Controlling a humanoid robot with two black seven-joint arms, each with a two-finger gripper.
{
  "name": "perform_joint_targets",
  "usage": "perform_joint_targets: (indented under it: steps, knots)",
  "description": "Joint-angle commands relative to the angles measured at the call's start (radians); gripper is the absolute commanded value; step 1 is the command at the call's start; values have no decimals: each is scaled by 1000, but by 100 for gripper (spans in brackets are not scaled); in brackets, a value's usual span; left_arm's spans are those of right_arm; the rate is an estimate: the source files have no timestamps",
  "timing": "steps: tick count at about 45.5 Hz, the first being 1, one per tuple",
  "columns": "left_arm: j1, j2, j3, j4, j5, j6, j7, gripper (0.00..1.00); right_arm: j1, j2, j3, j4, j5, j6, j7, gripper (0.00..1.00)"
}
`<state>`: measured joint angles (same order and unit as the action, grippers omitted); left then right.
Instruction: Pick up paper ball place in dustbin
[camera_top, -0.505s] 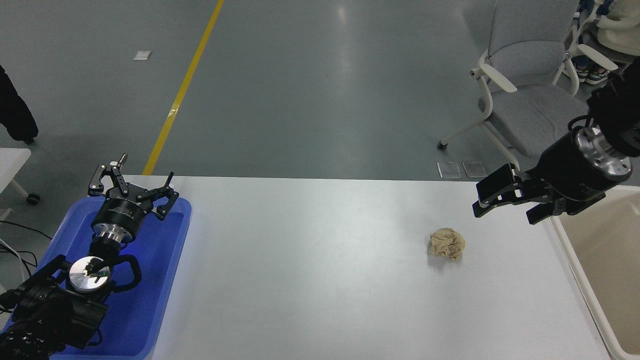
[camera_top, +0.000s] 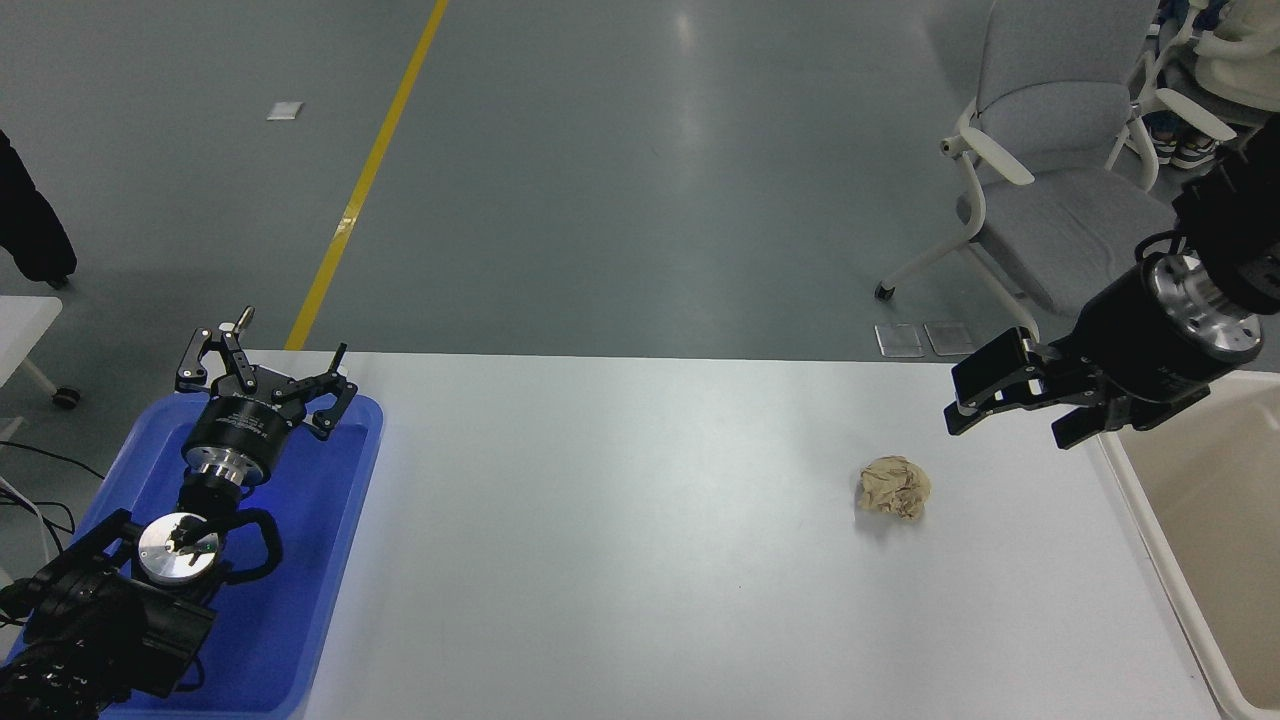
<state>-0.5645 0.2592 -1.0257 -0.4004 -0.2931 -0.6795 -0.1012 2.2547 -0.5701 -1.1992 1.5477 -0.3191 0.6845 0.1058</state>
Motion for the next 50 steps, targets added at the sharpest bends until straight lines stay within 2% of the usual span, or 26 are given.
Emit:
perform_joint_targets:
  steps: [1,41,50]
  knots:
    - [0,0,1,0,0,0,0,100,-7,6,3,-8,0,-3,0,100]
    - [0,0,1,0,0,0,0,100,-113,78,116,-141,2,-56,0,100]
    - [0,0,-1,0,0,0,0,100,-190,113,162,-228,3,-170,0,100]
